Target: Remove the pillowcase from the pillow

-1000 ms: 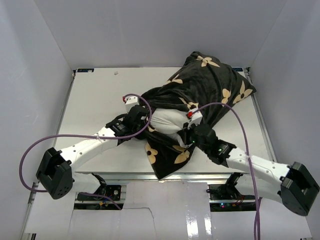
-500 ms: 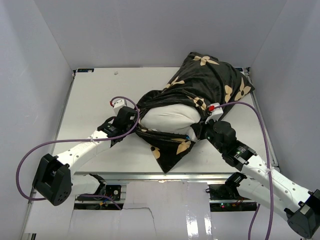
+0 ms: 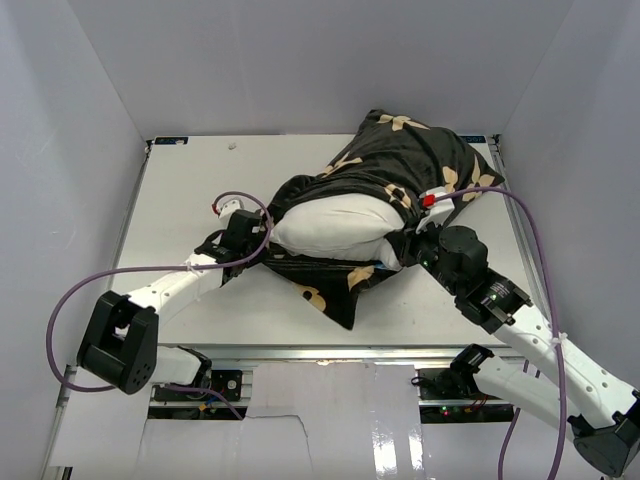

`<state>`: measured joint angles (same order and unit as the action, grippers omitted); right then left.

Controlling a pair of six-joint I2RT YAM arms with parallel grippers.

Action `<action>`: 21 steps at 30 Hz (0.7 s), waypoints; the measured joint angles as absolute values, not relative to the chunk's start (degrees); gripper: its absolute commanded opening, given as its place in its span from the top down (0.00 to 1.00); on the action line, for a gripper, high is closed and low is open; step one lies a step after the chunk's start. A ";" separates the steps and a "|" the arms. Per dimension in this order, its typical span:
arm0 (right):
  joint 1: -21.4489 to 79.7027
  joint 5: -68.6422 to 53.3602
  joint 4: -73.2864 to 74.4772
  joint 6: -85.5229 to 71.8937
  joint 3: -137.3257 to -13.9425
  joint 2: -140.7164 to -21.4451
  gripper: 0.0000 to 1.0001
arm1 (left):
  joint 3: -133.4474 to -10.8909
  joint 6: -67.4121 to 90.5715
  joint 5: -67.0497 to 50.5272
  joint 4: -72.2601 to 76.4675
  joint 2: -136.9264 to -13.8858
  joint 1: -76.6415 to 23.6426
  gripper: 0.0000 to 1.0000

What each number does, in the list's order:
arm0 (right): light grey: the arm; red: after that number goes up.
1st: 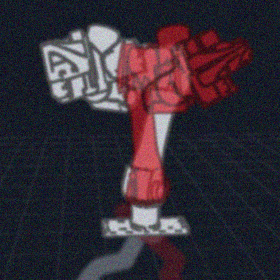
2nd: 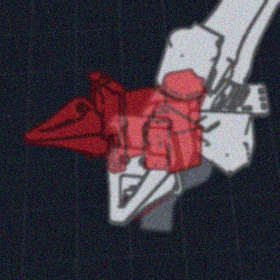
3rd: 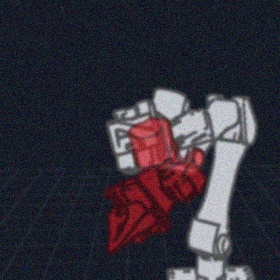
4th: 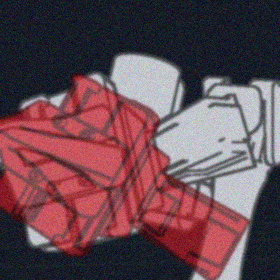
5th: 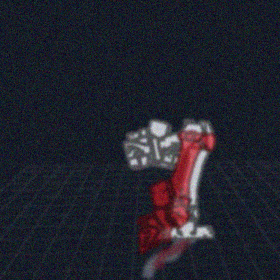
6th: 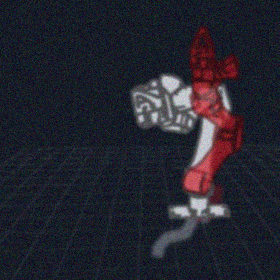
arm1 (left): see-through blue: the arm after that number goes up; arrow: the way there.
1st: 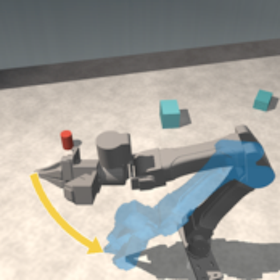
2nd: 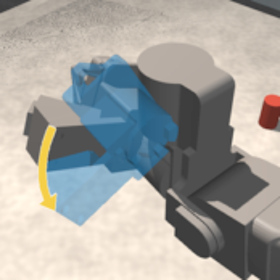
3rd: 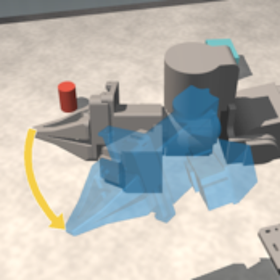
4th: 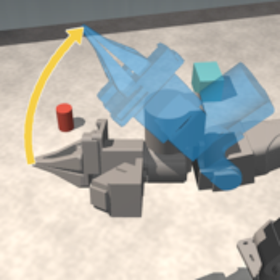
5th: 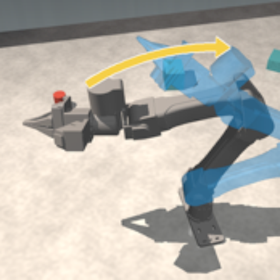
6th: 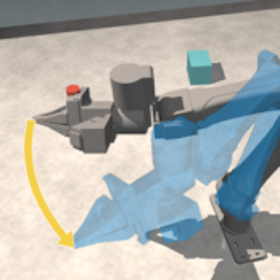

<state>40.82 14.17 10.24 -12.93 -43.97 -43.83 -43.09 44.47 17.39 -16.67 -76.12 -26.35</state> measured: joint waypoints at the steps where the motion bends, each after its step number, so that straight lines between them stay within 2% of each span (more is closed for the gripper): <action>1: 40.80 13.61 10.28 -12.86 -44.07 -44.14 0.92 | -43.46 43.88 16.93 -16.58 -76.71 -26.11 0.95; 2: 40.66 12.73 10.17 -12.84 -44.12 -44.66 0.92 | -43.97 43.33 16.51 -16.58 -77.36 -25.91 0.75; 4: 40.45 11.16 10.02 -12.99 -44.12 -46.06 0.92 | -45.28 41.19 14.66 -17.02 -78.39 -25.36 0.48; 5: 40.34 10.02 9.54 -13.10 -44.10 -47.03 0.92 | -46.09 40.36 13.58 -17.54 -78.56 -25.04 0.28; 6: 40.14 8.75 8.58 -13.30 -43.94 -48.03 0.92 | -46.70 39.72 12.32 -17.98 -78.08 -24.77 0.23; 9: 40.01 5.23 4.84 -14.26 -42.81 -50.78 0.92 | -46.94 38.98 9.28 -18.96 -73.01 -24.10 0.16; 16: 44.64 2.31 -2.31 -16.84 -42.24 -59.55 0.92 | -47.29 40.45 3.64 -19.88 -52.25 -24.03 0.05; 21: 50.11 4.56 -5.93 -18.41 -44.42 -66.85 0.92 | -42.78 43.70 -6.59 -14.11 -49.10 -24.58 0.02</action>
